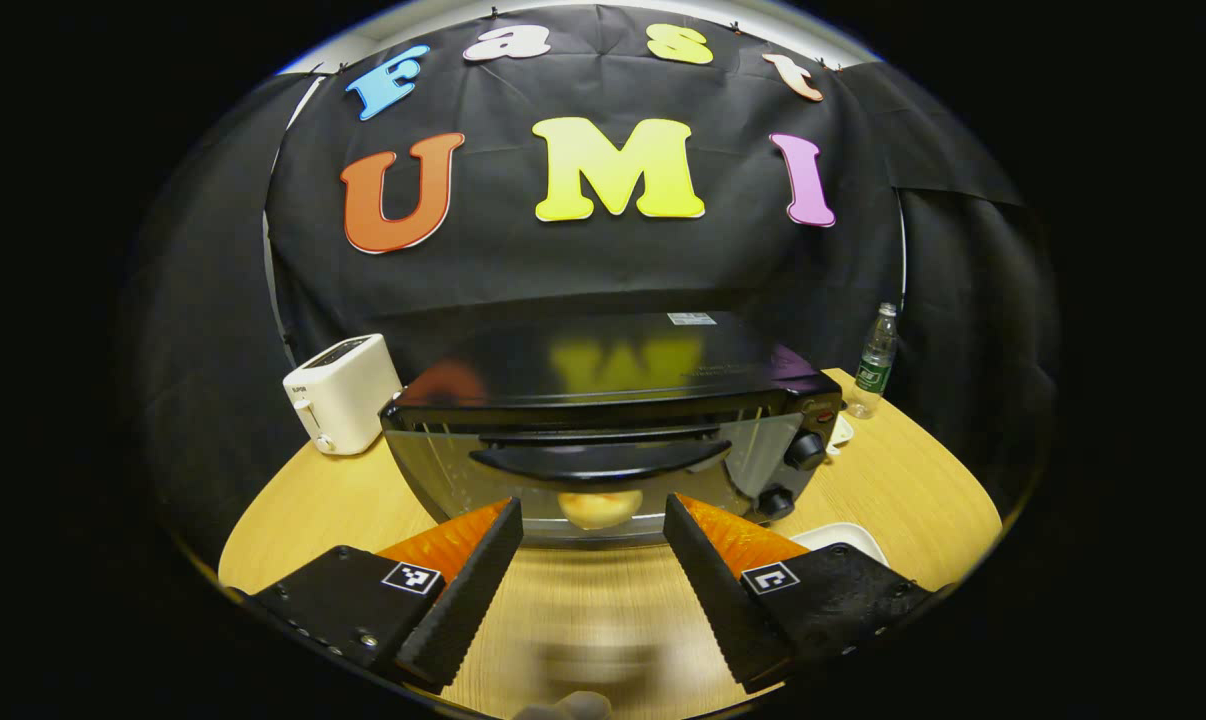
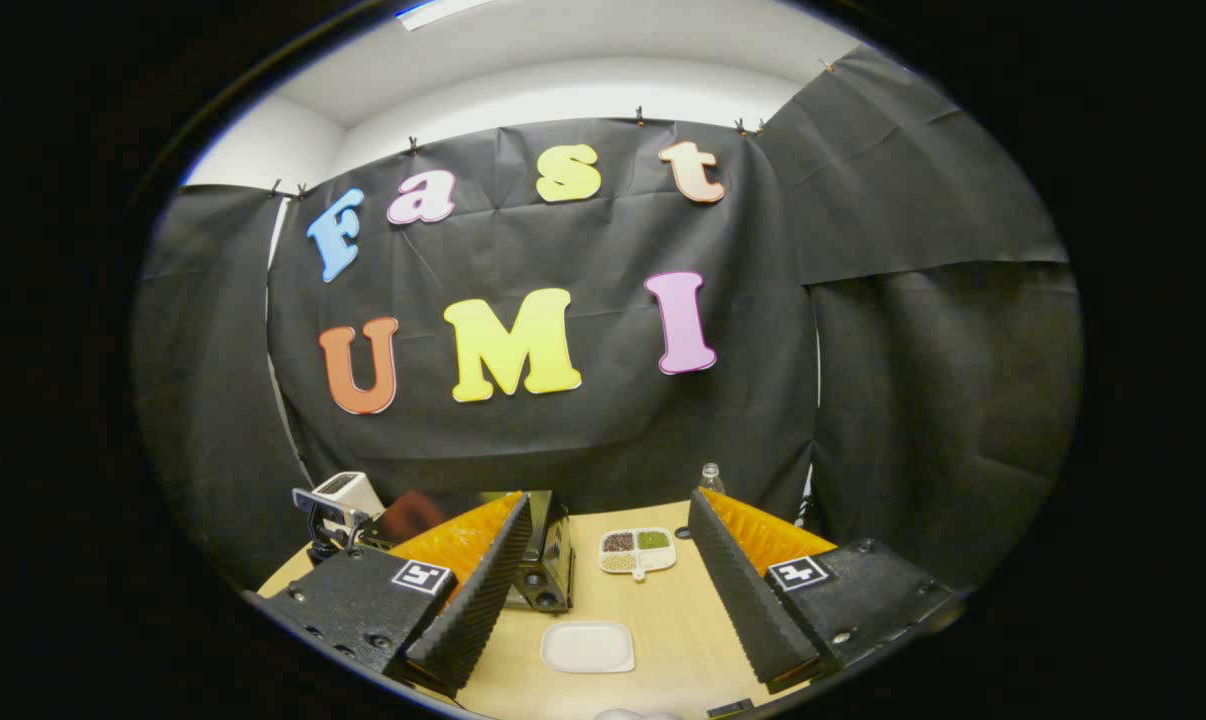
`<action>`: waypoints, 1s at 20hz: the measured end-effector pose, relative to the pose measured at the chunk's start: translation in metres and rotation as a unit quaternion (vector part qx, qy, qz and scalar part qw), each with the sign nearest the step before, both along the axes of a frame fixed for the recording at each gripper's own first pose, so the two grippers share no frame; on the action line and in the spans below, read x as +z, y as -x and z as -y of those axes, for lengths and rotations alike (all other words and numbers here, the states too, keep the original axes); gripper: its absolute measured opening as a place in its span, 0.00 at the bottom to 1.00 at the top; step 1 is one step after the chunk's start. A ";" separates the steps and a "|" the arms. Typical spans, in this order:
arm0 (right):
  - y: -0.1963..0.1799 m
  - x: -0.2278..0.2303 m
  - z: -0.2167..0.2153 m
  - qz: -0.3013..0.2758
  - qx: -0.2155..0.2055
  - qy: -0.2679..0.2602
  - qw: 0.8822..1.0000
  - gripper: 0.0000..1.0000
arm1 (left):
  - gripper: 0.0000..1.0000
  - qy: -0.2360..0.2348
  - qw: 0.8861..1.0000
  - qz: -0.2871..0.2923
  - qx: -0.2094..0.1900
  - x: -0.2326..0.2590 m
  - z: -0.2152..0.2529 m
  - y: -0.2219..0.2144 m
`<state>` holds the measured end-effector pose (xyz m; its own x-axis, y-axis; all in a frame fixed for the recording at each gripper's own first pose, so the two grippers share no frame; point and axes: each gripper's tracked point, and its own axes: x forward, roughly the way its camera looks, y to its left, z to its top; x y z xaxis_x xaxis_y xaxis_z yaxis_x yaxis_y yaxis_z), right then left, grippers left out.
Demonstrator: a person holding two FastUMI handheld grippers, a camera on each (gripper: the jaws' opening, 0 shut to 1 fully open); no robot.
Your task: Open the electric oven with the left hand, put the food in, and close the electric oven.
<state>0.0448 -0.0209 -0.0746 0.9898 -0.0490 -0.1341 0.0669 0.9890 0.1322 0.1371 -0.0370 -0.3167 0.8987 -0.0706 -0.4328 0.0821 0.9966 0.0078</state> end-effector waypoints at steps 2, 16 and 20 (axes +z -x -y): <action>0.000 0.000 0.000 -0.002 0.000 -0.001 1.000 0.96 | 0.94 -0.003 1.000 0.006 0.001 0.001 0.000 -0.009; -0.003 0.019 -0.004 0.015 0.015 0.001 1.000 1.00 | 0.93 0.008 0.999 0.030 0.005 0.037 0.004 0.009; 0.001 0.041 -0.015 0.036 0.035 0.004 0.999 1.00 | 0.93 0.031 0.997 0.068 0.013 0.095 0.000 0.039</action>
<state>0.0435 -0.0059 -0.0339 0.9979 0.0191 -0.0624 -0.0111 0.9919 0.1269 0.0981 -0.0374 -0.2213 0.9506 -0.0695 -0.3024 0.0587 0.9973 -0.0445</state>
